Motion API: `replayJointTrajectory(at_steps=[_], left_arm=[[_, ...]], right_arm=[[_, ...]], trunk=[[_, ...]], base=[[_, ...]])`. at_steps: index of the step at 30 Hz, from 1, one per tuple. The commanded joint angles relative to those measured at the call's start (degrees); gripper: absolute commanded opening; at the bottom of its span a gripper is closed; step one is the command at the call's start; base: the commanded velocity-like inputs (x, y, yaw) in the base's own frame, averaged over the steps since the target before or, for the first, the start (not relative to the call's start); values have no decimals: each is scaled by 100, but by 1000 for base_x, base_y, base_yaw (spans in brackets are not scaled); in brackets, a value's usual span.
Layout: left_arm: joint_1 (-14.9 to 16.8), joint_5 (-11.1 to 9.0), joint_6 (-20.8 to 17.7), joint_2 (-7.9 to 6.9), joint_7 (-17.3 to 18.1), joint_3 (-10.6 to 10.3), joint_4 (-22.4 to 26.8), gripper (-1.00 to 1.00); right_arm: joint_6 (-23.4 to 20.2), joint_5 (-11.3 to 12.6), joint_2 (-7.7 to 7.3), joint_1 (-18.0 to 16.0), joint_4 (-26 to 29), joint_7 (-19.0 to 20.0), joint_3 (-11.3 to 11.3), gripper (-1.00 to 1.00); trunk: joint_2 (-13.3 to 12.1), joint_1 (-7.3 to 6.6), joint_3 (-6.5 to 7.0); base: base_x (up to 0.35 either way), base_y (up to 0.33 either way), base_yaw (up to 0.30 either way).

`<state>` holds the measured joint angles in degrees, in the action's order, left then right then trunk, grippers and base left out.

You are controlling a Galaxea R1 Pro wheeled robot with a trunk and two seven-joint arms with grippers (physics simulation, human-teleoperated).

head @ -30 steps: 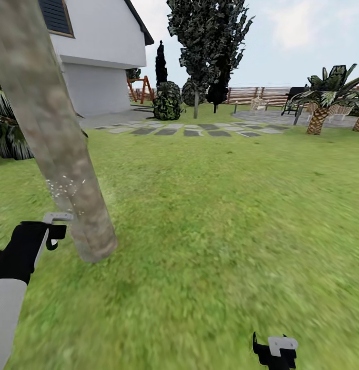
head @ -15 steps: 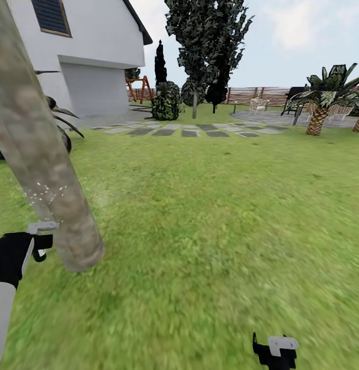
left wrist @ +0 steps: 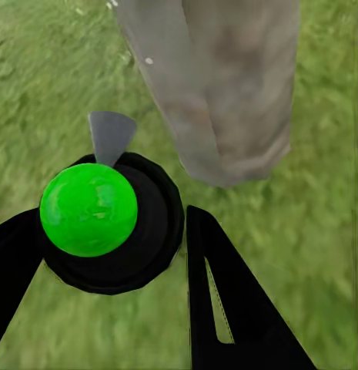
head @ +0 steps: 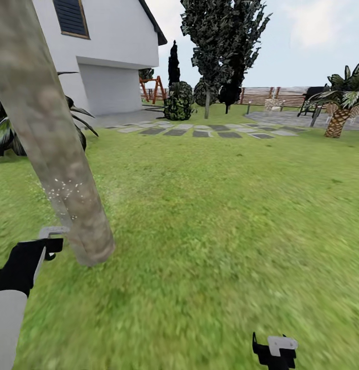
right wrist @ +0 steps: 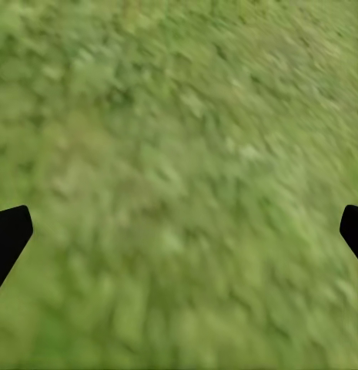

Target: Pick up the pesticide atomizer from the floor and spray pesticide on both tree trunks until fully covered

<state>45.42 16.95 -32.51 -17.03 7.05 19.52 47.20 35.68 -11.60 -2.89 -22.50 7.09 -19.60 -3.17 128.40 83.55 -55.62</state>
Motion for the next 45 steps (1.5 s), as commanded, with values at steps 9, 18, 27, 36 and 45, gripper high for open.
replayJointTrajectory(at_steps=[9,18,27,36,45], left_arm=[[-492,30,348,356,-74,6,-17,-100],[-698,-82,598,390,-498,602,-59,-100],[-700,-29,534,387,-495,599,-54,-100],[-710,-17,495,335,-536,678,-53,-100],[-710,23,507,523,-538,641,-53,-100]], right_arm=[[0,0,-2,0,-6,0,0,100],[0,0,5,0,-6,0,0,100],[0,0,16,0,-6,0,2,100],[5,0,19,0,-6,0,1,100],[4,0,19,0,-6,0,3,100]], trunk=[[0,0,0],[0,0,0],[0,0,0],[0,0,0],[0,0,0]], base=[[124,-148,3],[233,-192,0],[256,-171,157],[204,-129,277],[16,-11,269]])
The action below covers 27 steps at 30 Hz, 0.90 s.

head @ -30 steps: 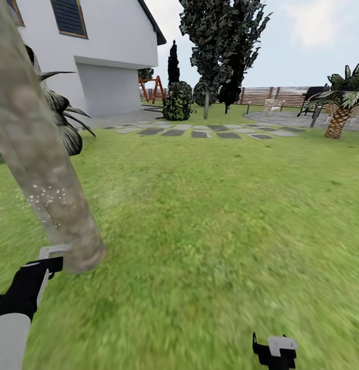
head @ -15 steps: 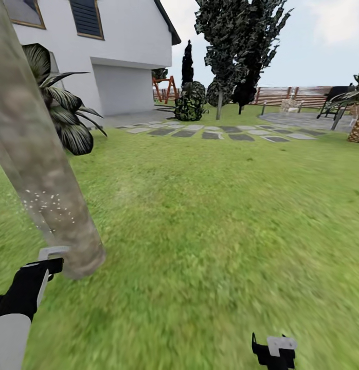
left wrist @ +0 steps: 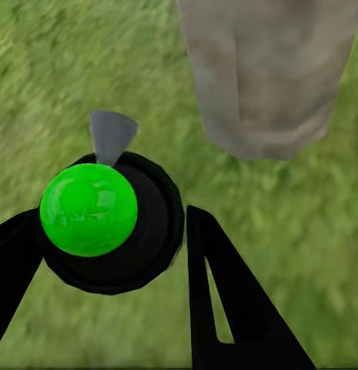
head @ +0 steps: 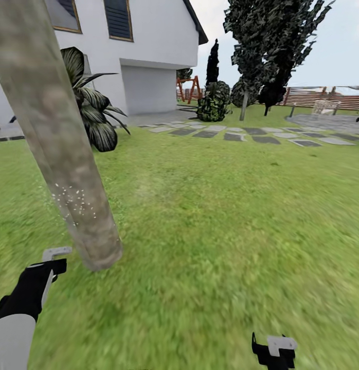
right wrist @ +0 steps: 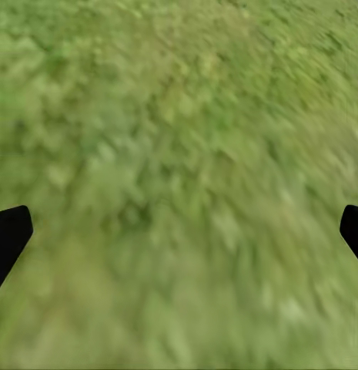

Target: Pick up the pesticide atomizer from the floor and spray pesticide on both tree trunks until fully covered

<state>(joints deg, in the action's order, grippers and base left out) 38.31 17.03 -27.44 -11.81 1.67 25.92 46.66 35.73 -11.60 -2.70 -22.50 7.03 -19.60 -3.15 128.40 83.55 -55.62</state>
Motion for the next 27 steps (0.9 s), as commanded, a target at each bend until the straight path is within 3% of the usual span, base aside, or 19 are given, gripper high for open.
replayJointTrajectory(at_steps=[1,5,17,23,27], left_arm=[[1,53,0,23,0,0,1,-100],[1,160,-6,38,0,0,1,-100],[1,169,-7,38,0,0,1,-100],[1,169,-7,32,0,-4,1,-100],[1,169,-7,28,0,-15,1,-100]], right_arm=[[-1,0,3,0,0,0,0,100],[1,0,-2,0,0,0,0,100],[0,0,-2,0,0,0,2,100],[-2,0,0,0,0,0,-1,100],[2,0,6,0,0,0,3,100]], trunk=[[0,0,0],[0,0,0],[0,0,0],[0,0,0],[0,0,0]], base=[[132,-143,121],[170,-205,27],[174,-227,1],[22,-267,10],[0,-272,220]])
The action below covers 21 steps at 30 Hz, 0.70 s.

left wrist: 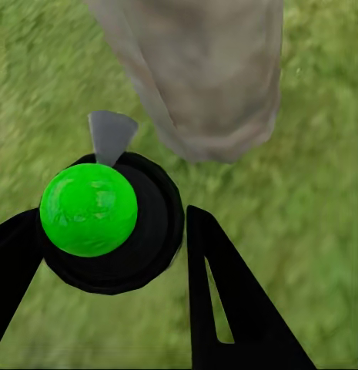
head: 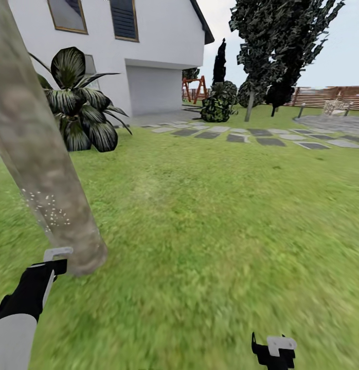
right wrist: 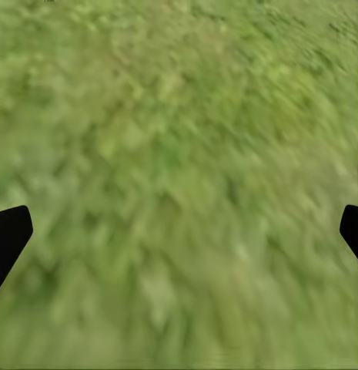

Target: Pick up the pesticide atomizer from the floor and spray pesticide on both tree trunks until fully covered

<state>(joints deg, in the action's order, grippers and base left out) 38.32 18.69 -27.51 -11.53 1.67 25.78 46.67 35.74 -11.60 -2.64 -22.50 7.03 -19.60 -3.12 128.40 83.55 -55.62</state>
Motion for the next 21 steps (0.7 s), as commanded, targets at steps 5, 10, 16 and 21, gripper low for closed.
replayJointTrajectory(at_steps=[5,10,16,21], left_arm=[[0,3,0,1,0,-3,0,-100],[0,3,0,1,0,-1,0,-100],[0,3,0,-7,0,6,0,-100],[0,3,0,-6,0,6,0,-100]], right_arm=[[-2,0,-1,0,0,0,2,100],[1,-3,0,0,0,0,1,100],[1,-2,-1,0,0,0,3,100],[0,-1,0,0,0,0,0,100]], trunk=[[0,0,0],[0,0,0],[0,0,0],[0,0,0]], base=[[0,-272,276],[0,-272,278],[0,-272,278],[85,-266,193]])
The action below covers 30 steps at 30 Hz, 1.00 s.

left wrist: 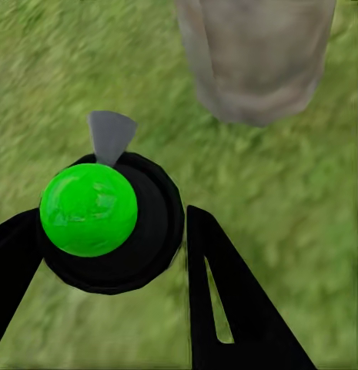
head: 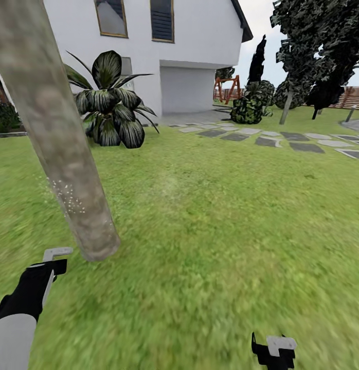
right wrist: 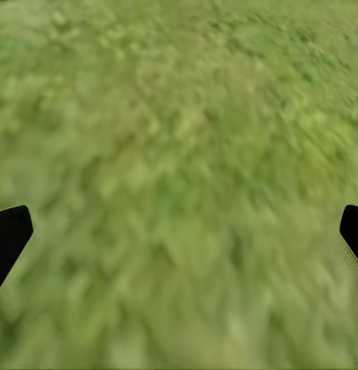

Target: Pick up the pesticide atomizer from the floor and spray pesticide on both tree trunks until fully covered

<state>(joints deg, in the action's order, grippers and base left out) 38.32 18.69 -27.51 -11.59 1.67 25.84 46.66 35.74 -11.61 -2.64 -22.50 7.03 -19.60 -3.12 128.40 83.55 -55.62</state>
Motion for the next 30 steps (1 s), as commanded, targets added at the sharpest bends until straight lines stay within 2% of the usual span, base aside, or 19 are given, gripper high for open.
replayJointTrajectory(at_steps=[1,24,30], left_arm=[[0,3,0,0,0,0,1,-100],[0,3,0,-9,0,27,1,-100],[0,3,0,-12,0,35,1,-100]], right_arm=[[0,0,-1,0,0,0,-2,100],[1,-2,-3,0,0,0,-2,100],[1,-5,0,0,0,0,-2,100]], trunk=[[0,0,0],[0,0,0],[0,0,0]], base=[[167,-246,32],[179,-240,2],[179,-239,211]])
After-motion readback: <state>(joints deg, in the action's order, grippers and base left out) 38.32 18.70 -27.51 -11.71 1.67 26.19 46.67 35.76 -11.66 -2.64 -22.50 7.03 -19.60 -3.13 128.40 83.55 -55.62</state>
